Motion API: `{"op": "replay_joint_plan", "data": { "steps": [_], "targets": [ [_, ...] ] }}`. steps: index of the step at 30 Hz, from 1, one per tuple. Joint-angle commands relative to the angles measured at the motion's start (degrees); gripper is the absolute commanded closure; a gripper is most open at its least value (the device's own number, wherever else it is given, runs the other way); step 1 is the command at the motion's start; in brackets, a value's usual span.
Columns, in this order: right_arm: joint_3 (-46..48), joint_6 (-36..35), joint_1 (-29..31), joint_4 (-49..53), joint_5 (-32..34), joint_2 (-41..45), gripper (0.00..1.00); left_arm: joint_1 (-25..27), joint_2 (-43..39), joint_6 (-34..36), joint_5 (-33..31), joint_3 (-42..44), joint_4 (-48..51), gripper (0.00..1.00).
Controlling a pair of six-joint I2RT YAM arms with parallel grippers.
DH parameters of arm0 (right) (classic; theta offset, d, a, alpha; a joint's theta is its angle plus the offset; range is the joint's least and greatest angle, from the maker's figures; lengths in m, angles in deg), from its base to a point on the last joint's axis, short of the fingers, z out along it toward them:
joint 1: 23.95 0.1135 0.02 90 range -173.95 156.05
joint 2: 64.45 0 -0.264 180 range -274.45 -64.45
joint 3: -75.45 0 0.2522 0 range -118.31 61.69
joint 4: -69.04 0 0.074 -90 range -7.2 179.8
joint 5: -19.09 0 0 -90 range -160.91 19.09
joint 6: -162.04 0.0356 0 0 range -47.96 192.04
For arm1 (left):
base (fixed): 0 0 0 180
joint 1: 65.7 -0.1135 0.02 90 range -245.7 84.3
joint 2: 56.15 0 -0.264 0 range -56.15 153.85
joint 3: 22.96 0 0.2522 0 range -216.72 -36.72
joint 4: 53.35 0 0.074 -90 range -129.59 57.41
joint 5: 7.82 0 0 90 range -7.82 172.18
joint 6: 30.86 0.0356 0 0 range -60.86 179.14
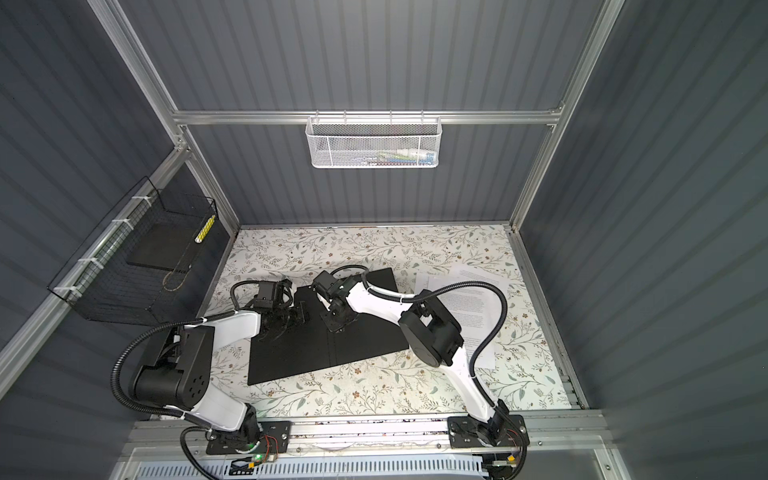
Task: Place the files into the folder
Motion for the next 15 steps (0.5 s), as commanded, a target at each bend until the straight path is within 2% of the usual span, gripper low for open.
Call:
{"op": "replay_joint_plan", "data": {
  "steps": [1, 9, 15],
  "targets": [
    [3.1, -3.1, 0.1, 8.9, 4.6, -5.8, 1.00, -0.2, 1.7, 1.1, -1.5, 1.6, 5.9, 1.00],
    [3.6, -4.8, 0.2, 11.1, 6.8, -8.1, 1.00, -0.2, 2.2, 1.2, -1.3, 1.3, 6.0, 1.00],
    [-7.0, -7.6, 2.0, 20.5, 13.8, -14.5, 1.00, -0.2, 1.9, 1.1, -1.6, 1.3, 6.1, 1.00]
  ]
}}
